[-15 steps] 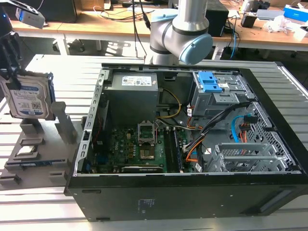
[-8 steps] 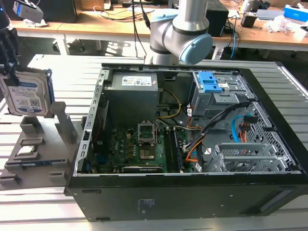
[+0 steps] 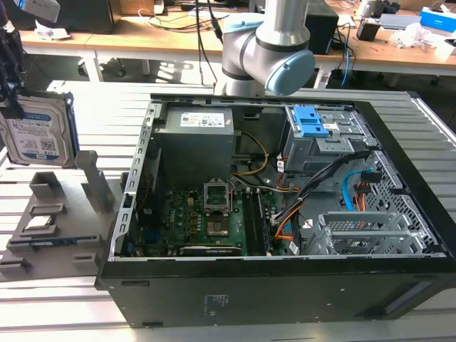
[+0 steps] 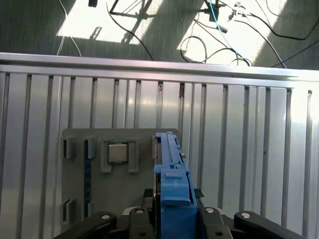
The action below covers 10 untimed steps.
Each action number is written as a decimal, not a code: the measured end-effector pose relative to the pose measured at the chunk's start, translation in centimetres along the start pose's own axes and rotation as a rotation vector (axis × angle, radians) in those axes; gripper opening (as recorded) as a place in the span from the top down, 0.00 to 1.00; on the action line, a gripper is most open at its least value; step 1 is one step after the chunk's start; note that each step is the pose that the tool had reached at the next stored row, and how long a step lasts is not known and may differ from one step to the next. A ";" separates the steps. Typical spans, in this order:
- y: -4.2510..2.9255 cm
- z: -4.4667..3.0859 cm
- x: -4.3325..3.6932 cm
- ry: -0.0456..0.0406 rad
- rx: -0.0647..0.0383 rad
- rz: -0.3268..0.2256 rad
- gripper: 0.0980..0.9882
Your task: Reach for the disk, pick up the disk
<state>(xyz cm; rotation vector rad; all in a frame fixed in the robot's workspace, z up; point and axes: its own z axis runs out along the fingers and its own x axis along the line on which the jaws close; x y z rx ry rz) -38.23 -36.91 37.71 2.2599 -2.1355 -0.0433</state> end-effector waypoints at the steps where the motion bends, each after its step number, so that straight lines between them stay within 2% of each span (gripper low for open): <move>1: 0.00 -0.14 0.00 0.0000 0.000 0.000 0.70; 6: 0.03 -1.16 0.00 0.0000 0.000 0.000 0.70; 10: 0.06 -2.28 0.01 0.0000 0.000 0.000 0.70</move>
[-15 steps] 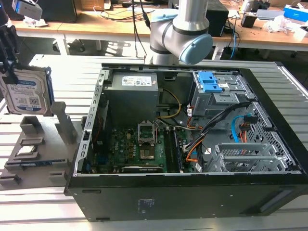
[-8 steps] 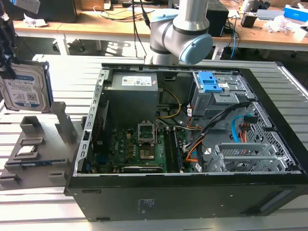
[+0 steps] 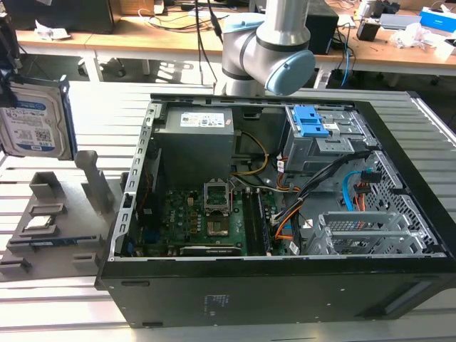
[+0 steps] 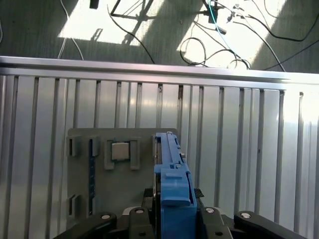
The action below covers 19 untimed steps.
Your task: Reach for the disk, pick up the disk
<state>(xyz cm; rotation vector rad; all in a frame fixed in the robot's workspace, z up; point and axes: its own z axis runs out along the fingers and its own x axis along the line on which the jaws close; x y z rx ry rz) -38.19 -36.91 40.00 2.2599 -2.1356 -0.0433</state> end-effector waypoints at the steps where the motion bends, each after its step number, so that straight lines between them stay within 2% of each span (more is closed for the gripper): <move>1: 0.01 -0.34 0.00 0.0000 0.000 0.000 0.70; 11: 0.08 -2.97 0.01 -0.0001 0.000 0.000 0.70; 15: 0.09 -3.52 0.01 -0.0001 0.000 0.000 0.70; 19: 0.11 -4.40 0.01 0.0000 0.000 0.000 0.70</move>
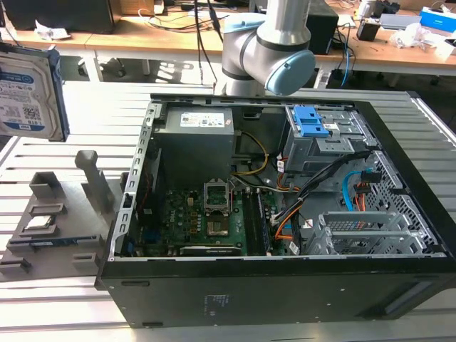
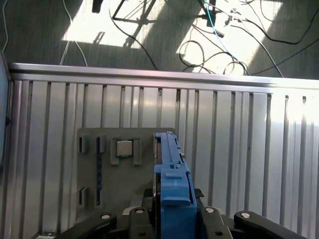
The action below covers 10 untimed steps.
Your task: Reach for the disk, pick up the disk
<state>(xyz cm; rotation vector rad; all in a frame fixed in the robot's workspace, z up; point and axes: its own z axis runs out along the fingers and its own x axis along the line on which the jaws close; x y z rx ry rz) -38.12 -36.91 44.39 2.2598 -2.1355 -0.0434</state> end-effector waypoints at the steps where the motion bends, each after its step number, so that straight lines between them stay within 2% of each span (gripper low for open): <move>1: 0.01 -0.29 0.00 -0.0001 0.000 0.000 0.70; 7: 0.05 -1.60 0.01 0.0000 0.000 0.000 0.70; 8: 0.07 -2.05 0.01 -0.0001 0.000 0.000 0.70; 9: 0.10 -2.82 0.01 -0.0001 0.000 0.000 0.70; 10: 0.11 -3.15 0.01 0.0000 0.000 0.000 0.70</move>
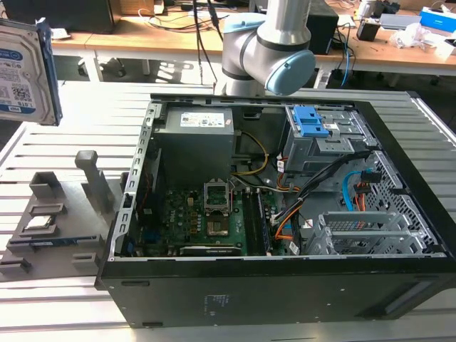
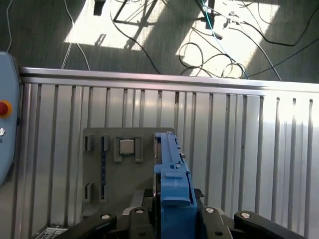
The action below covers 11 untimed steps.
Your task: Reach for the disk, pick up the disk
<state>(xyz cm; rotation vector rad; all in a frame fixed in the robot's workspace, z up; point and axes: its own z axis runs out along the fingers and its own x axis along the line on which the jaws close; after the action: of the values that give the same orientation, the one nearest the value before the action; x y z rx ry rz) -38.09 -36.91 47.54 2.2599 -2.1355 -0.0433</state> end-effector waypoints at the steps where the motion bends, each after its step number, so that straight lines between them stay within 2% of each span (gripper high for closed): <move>1: 0.01 -0.24 0.00 0.0000 0.000 0.000 0.70; 7: 0.07 -2.01 0.00 0.0000 0.000 0.000 0.70; 11: 0.09 -2.62 0.00 0.0000 0.000 0.000 0.70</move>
<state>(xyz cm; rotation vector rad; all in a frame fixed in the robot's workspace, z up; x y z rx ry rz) -38.06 -36.91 50.16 2.2598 -2.1354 -0.0434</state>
